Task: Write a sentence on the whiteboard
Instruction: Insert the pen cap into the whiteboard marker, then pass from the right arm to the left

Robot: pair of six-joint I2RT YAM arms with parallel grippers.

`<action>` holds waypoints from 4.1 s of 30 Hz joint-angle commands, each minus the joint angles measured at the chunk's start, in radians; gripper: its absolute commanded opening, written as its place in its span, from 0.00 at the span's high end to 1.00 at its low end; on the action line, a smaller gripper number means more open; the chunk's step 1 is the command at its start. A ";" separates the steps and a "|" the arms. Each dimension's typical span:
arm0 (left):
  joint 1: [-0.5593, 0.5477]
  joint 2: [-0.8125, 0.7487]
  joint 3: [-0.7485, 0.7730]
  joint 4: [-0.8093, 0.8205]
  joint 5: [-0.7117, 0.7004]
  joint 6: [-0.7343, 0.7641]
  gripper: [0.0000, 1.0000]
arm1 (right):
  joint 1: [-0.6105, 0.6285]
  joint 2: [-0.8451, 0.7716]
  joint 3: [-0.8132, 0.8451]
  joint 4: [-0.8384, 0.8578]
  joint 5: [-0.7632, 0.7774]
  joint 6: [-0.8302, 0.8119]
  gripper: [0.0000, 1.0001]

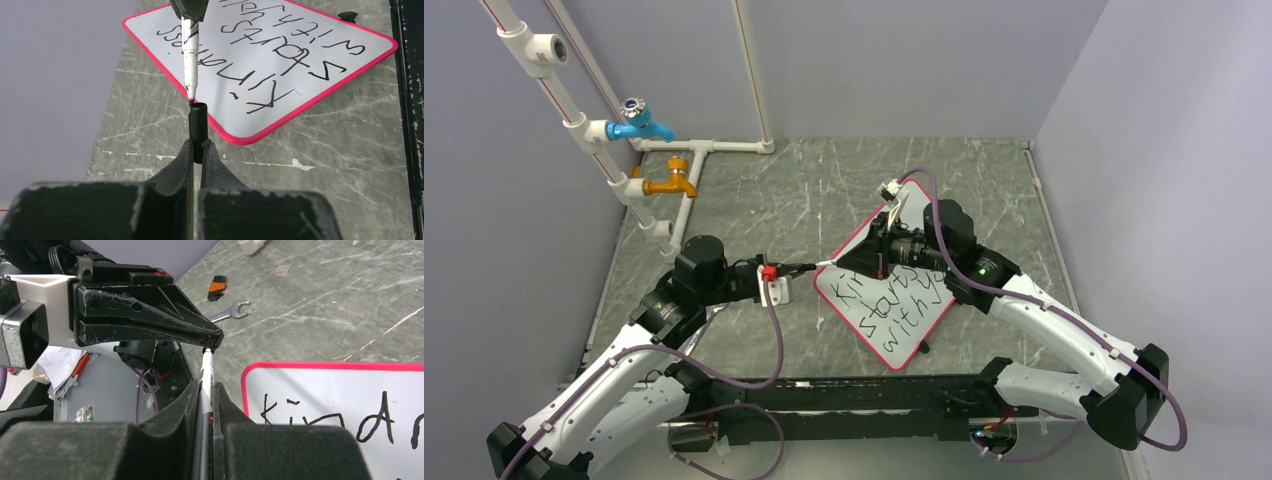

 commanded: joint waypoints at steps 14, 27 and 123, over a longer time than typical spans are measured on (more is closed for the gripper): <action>-0.002 -0.011 -0.001 0.068 -0.008 -0.052 1.00 | 0.019 0.004 0.036 0.022 0.024 -0.012 1.00; -0.001 -0.021 -0.007 0.078 0.010 -0.057 1.00 | 0.038 0.025 0.046 0.016 0.043 -0.019 1.00; -0.002 -0.015 -0.013 0.033 -0.004 -0.084 0.56 | 0.270 0.203 0.241 -0.159 0.306 -0.318 1.00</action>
